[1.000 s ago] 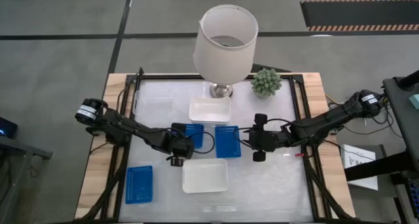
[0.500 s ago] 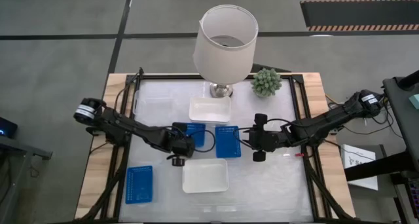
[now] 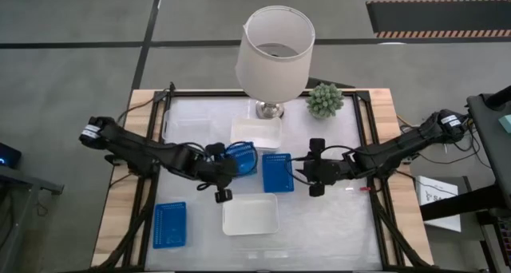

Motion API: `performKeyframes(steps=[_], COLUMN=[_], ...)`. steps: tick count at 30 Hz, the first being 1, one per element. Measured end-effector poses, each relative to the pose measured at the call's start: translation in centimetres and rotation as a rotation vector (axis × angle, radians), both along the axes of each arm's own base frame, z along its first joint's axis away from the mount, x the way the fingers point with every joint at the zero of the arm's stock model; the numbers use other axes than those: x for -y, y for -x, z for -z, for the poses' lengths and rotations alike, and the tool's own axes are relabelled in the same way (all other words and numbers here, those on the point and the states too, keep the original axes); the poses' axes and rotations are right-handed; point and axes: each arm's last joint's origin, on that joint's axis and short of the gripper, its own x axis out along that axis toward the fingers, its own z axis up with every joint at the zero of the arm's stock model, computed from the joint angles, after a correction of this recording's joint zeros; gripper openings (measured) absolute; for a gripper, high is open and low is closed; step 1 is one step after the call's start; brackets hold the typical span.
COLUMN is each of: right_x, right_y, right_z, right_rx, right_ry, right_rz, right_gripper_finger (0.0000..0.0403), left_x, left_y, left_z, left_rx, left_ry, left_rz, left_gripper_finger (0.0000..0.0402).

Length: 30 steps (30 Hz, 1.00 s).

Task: Stack baskets by color
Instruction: Stack the top left blue bin into the bottom left blue bin

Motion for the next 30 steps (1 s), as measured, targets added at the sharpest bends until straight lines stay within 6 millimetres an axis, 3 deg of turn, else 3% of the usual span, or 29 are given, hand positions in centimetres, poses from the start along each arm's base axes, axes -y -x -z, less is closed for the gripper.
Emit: performKeyframes(steps=[7, 12, 19, 24, 30], right_x=[0.2, 0.3, 0.3, 0.3, 0.3], right_y=[0.3, 0.8, 0.9, 0.8, 0.8], right_z=[-0.8, -1.7, -2.3, -2.2, -2.1], right_rx=[0.022, 0.059, 0.094, 0.086, 0.085], right_ry=[0.052, 0.073, 0.112, 0.126, 0.123], right_rz=[-0.053, -0.083, -0.125, -0.139, -0.143], right_gripper_finger=[0.0124, 0.0114, 0.0109, 0.0107, 0.0109], left_x=[3.2, 6.3, 9.8, 11.4, 13.0], left_y=[0.7, 2.1, 4.7, 7.2, 8.9], left_z=[-4.9, -6.3, -5.0, -3.0, -1.8], left_rx=[0.167, 0.168, 0.042, -0.293, -0.598], left_ry=[0.282, 0.568, 0.785, 0.82, 0.846], left_rz=[-0.131, -0.239, -0.506, -0.74, -0.986], left_gripper_finger=[0.0, 0.0, 0.0, 0.0, 0.0])
